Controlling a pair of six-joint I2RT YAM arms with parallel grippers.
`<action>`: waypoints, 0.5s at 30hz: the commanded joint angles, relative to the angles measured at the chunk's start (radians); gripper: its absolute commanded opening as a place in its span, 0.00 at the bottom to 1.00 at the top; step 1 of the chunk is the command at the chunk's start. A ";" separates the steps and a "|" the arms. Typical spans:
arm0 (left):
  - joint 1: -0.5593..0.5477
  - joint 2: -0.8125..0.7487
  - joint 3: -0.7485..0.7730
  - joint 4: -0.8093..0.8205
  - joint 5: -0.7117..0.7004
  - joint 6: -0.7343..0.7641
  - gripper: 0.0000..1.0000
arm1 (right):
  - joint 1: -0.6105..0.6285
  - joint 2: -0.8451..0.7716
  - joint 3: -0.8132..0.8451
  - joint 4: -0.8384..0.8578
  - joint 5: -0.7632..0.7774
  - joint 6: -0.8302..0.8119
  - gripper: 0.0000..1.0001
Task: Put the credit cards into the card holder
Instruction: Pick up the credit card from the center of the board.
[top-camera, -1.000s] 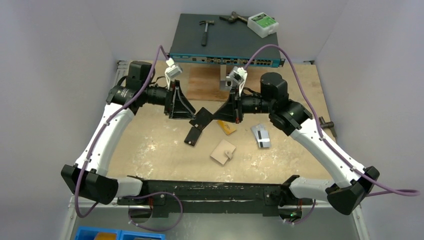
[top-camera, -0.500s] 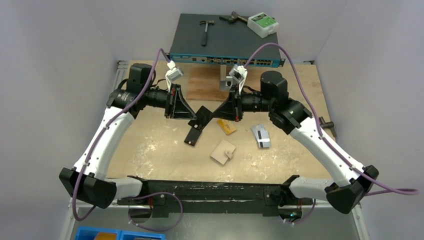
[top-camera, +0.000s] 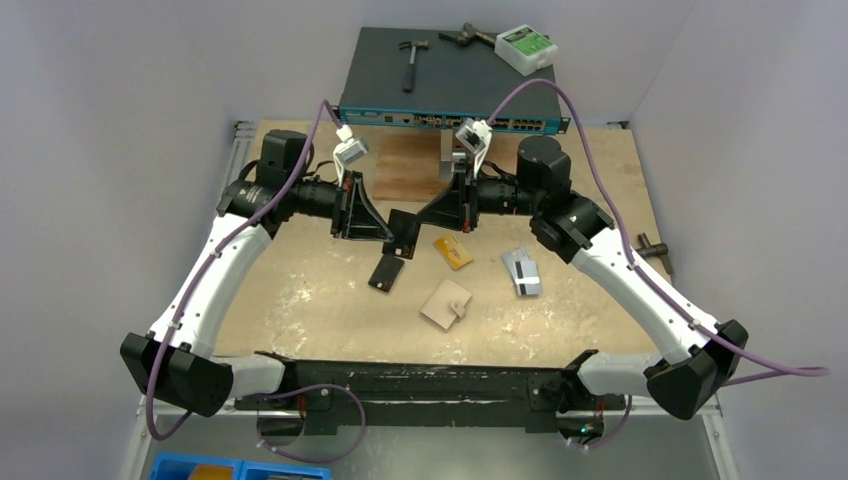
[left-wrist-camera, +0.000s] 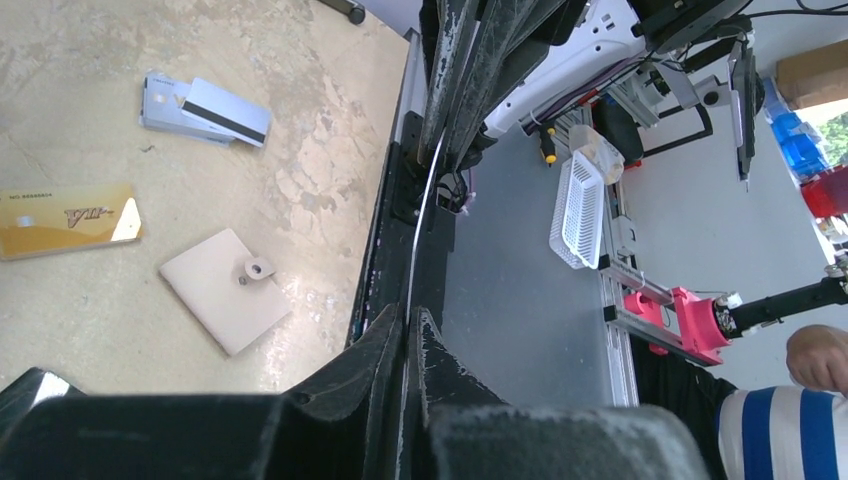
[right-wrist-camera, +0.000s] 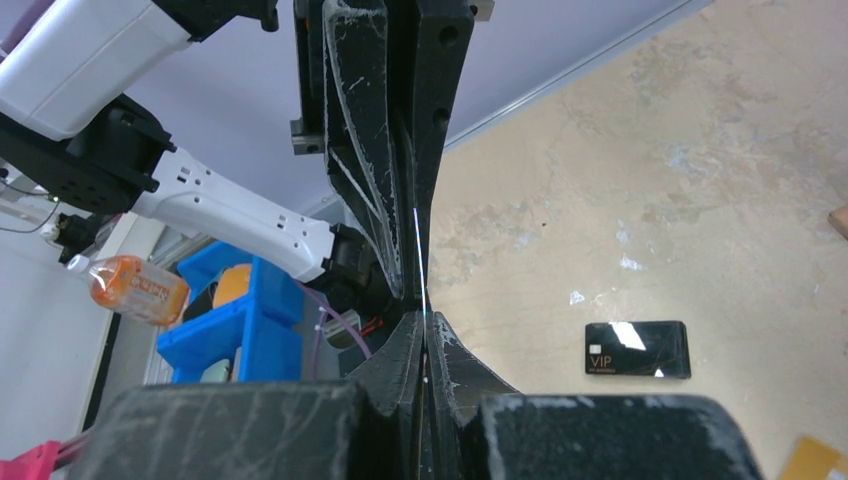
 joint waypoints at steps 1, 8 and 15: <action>-0.011 -0.005 -0.001 0.050 0.010 -0.010 0.05 | 0.008 0.012 0.009 0.084 -0.013 0.037 0.00; -0.012 -0.001 0.002 0.069 0.008 -0.024 0.07 | 0.009 0.013 -0.014 0.097 -0.008 0.037 0.00; -0.011 -0.003 -0.015 0.094 -0.011 -0.035 0.00 | 0.005 -0.001 -0.059 0.171 -0.042 0.097 0.17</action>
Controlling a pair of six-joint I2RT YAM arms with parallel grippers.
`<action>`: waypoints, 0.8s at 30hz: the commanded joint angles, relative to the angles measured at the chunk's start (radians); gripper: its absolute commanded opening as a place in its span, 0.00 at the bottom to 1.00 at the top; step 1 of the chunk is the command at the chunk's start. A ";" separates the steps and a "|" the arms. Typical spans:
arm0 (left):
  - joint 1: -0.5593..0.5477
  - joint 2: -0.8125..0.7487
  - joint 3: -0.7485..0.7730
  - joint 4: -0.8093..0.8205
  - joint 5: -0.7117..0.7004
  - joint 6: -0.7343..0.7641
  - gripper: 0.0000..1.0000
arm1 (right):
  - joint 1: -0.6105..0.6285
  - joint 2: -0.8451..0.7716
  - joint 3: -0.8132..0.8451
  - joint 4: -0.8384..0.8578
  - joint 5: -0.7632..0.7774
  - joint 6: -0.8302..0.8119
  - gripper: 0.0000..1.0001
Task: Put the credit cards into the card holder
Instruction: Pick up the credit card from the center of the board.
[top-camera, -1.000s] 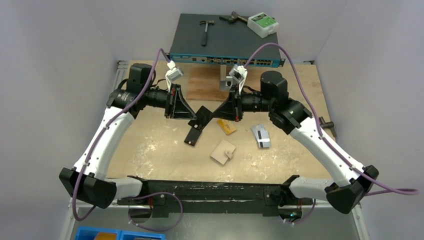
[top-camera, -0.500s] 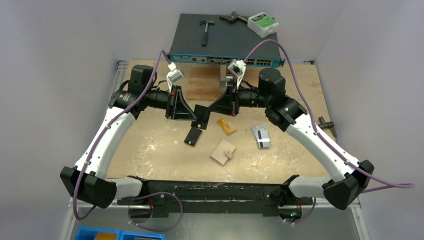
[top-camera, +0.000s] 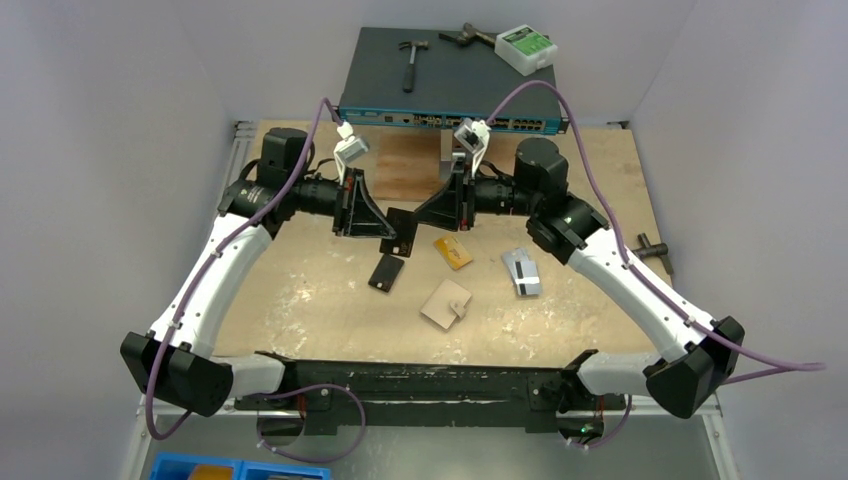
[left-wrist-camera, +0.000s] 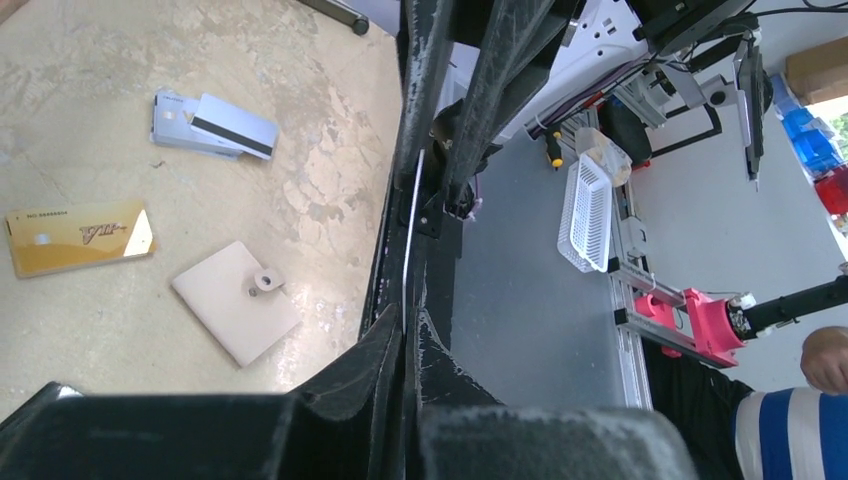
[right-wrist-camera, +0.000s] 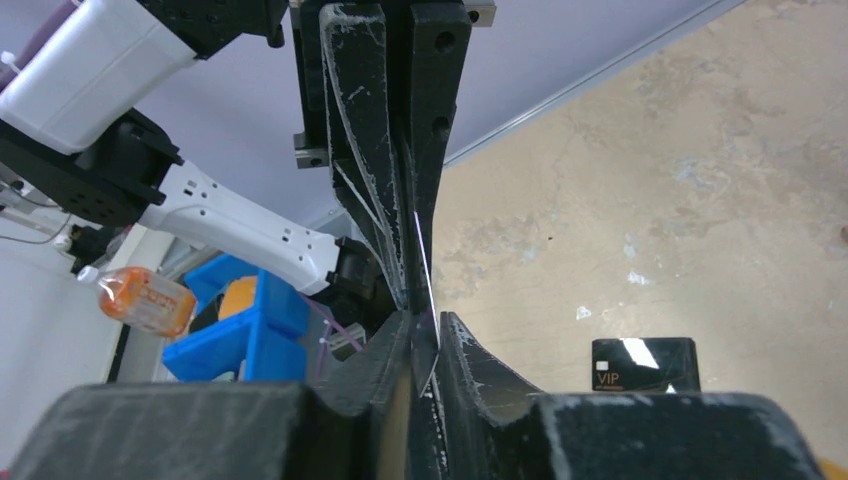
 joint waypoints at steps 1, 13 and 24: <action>-0.005 -0.007 -0.019 0.048 -0.007 -0.020 0.00 | -0.002 -0.028 -0.054 0.105 -0.031 0.061 0.24; 0.002 -0.012 -0.028 0.108 0.011 -0.108 0.00 | -0.030 -0.094 -0.240 0.385 -0.087 0.248 0.41; 0.002 -0.018 -0.033 0.120 0.006 -0.123 0.00 | -0.029 -0.049 -0.293 0.595 -0.084 0.386 0.17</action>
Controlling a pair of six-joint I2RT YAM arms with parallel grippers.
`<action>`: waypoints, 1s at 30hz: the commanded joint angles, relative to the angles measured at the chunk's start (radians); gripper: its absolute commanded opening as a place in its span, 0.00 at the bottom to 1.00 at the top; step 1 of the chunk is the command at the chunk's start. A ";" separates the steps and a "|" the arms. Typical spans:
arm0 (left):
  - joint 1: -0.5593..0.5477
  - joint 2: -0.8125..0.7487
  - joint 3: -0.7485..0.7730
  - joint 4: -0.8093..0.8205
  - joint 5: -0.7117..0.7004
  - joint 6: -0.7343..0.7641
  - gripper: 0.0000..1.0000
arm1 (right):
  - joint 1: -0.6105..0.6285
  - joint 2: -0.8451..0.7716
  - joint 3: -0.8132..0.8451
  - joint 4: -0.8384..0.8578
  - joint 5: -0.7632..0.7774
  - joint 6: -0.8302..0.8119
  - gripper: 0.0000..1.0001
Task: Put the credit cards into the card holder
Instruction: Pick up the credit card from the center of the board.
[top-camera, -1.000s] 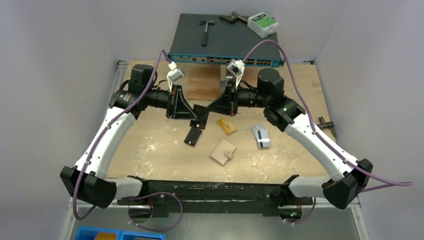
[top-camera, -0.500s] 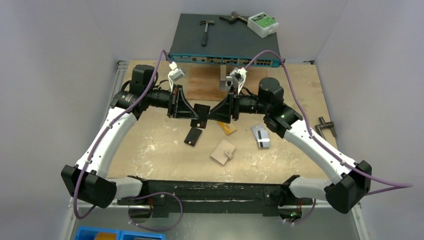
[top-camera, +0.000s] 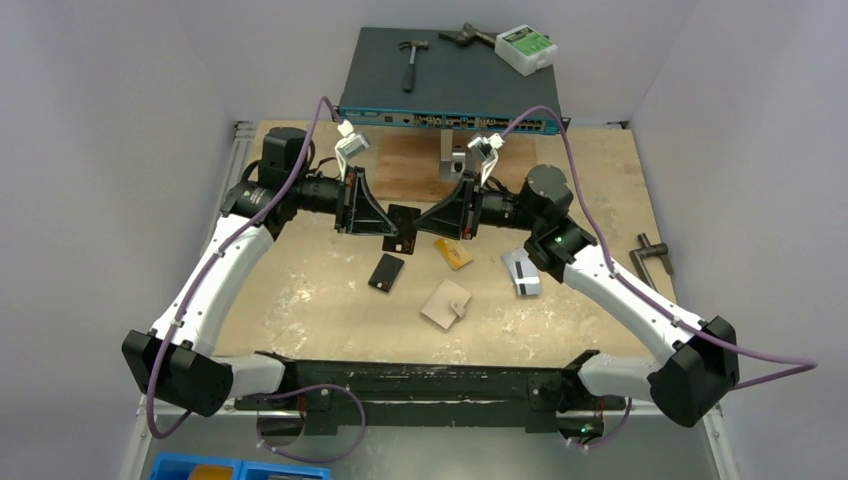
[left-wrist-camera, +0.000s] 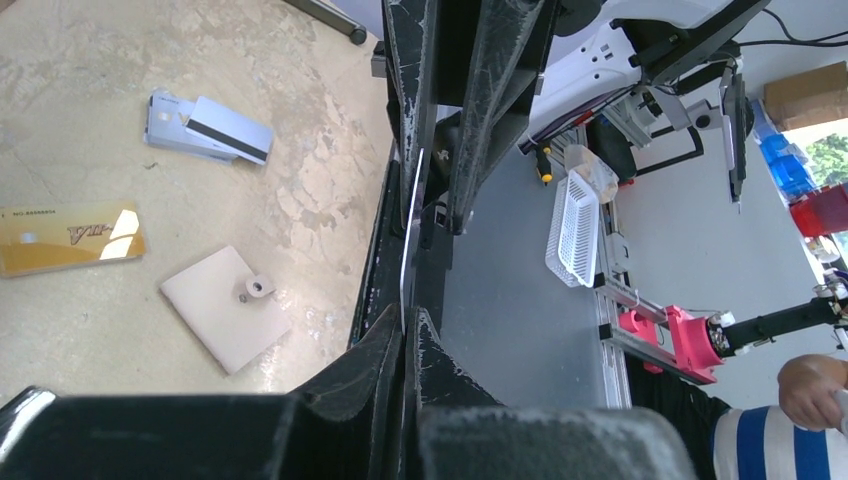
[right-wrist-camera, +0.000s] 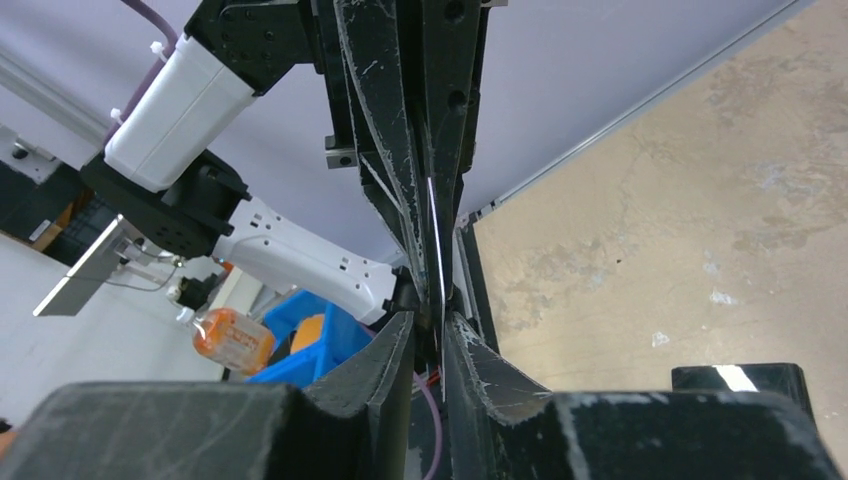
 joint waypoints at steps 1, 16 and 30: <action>0.002 -0.015 -0.002 0.028 0.006 -0.018 0.00 | 0.001 0.005 -0.016 0.156 -0.024 0.078 0.15; 0.002 -0.004 -0.003 0.058 -0.005 -0.045 0.00 | 0.047 0.074 -0.010 0.252 -0.010 0.133 0.06; -0.010 0.017 -0.115 0.067 -0.237 -0.031 0.54 | 0.028 0.049 0.041 -0.411 0.310 -0.178 0.00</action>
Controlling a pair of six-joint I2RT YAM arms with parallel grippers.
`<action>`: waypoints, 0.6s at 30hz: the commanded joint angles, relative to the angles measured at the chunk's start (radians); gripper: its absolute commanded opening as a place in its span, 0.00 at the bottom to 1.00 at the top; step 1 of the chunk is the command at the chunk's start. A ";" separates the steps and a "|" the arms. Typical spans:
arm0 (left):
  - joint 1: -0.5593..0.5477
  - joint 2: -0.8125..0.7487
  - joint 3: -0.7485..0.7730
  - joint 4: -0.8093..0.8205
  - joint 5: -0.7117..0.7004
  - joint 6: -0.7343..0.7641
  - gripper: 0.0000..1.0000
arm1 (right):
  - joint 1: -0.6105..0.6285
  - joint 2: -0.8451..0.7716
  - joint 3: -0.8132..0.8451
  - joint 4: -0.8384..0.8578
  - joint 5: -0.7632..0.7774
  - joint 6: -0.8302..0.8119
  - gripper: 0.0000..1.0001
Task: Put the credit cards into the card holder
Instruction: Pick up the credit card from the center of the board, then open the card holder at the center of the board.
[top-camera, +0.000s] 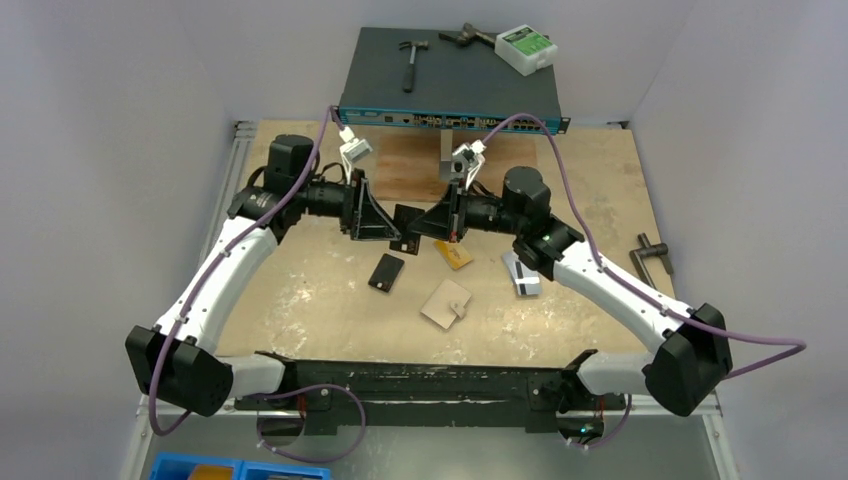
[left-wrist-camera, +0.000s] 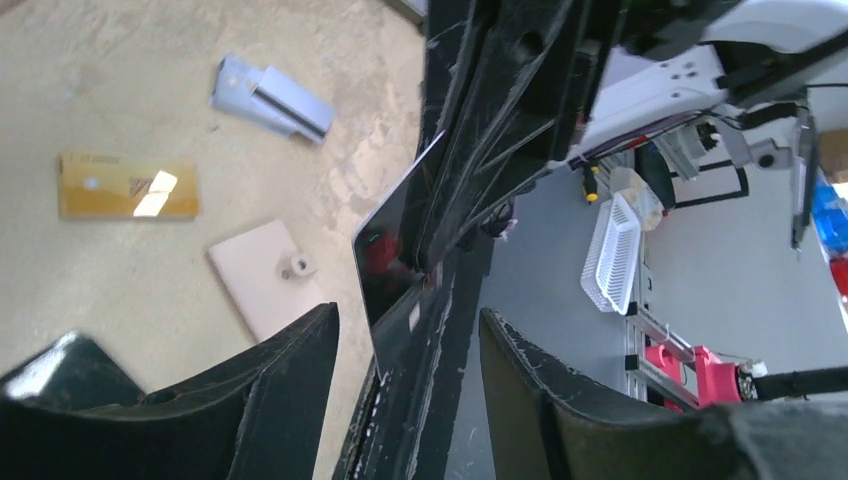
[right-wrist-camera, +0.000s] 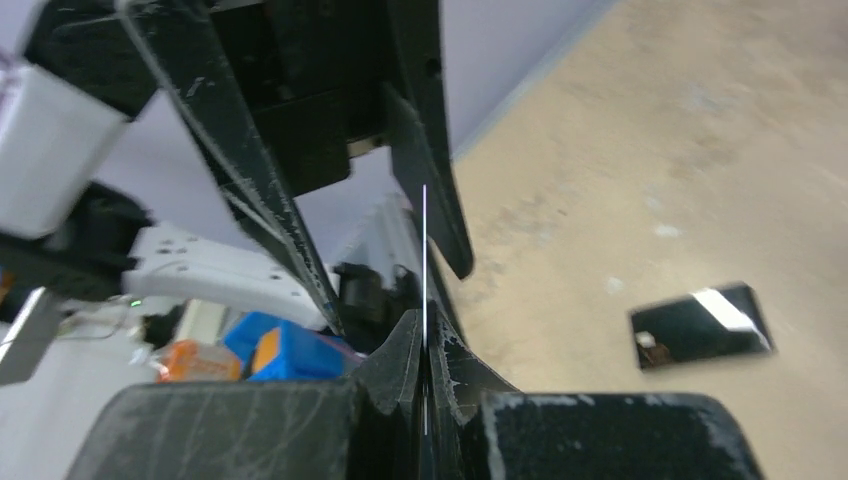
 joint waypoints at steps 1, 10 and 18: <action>-0.017 0.024 -0.098 0.043 -0.181 0.015 0.54 | -0.008 -0.015 0.034 -0.420 0.248 -0.196 0.00; -0.224 0.164 -0.161 -0.042 -0.405 0.315 0.64 | 0.026 -0.004 -0.180 -0.511 0.599 -0.106 0.00; -0.437 0.124 -0.277 0.065 -0.565 0.466 0.63 | 0.123 0.113 -0.171 -0.492 0.723 -0.050 0.00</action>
